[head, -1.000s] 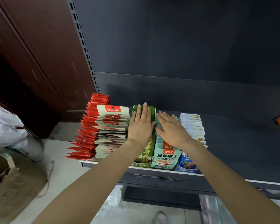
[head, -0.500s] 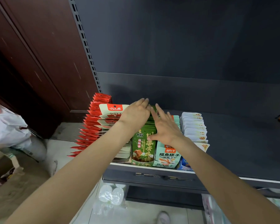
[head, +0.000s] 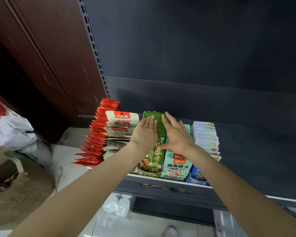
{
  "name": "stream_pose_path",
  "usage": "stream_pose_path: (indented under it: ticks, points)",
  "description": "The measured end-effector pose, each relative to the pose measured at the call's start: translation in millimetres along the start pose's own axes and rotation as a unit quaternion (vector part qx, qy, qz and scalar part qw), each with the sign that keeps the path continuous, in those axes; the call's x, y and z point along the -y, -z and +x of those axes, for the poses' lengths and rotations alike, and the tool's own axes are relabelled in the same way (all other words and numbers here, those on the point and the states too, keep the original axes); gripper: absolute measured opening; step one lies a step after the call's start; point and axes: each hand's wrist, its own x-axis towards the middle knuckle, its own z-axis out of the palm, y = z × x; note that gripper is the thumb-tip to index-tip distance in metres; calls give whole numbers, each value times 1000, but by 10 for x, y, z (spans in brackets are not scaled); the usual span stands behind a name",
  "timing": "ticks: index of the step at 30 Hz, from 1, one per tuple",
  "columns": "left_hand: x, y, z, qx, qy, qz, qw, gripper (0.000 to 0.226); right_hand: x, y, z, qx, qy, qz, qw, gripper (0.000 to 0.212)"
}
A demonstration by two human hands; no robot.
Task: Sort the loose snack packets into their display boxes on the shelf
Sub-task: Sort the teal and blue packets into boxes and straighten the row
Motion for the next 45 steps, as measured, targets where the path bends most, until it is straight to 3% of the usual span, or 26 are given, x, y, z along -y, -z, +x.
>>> stream_pose_path:
  ticks: [5,8,10,16,21,26,29,32,34,36,38,41,43,45]
  points:
    - [133,104,-280,-179,-18,-45,983,48,118,107,-17,-7,-1,89,996,109]
    - [350,64,-493,-299,11,-138,944,40,335,161,-9,-49,30,144,988,103]
    - [581,-16,-599,-333,33,-221,916,42,535,177,-3,-43,43,181,982,103]
    - [1220,-402,-875,-207,10,-447,870,61,891,167,-62,16,28,231,972,95]
    - [1313,-595,-974,-143,-38,-461,875,80,961,76,-120,7,26,162,986,80]
    - [1340,-716,-933,-182,-40,-425,886,37,1008,41,-16,-76,43,68,994,23]
    - [1358,-690,-890,-209,-20,-435,876,23,1048,6,30,-83,36,53,994,24]
    - [1350,-671,-841,-214,15,-459,862,18,1093,-25,61,-69,24,99,992,33]
    - [1328,-678,-856,-257,31,-437,861,18,1096,-30,69,-68,22,90,993,29]
    - [1294,-693,-902,-338,-1,-353,873,13,1086,-23,78,-74,23,64,995,17]
    - [1267,-727,-946,-371,-97,-275,882,8,1093,-6,86,-81,26,48,995,15]
    - [1227,-794,-985,-291,-175,-248,907,32,1099,17,104,-79,29,52,995,32]
    - [1220,-803,-977,-236,-174,-258,921,47,1103,12,98,-70,26,57,996,20]
    - [1192,-800,-963,-224,-170,-233,931,44,1114,-10,87,-70,28,61,995,14]
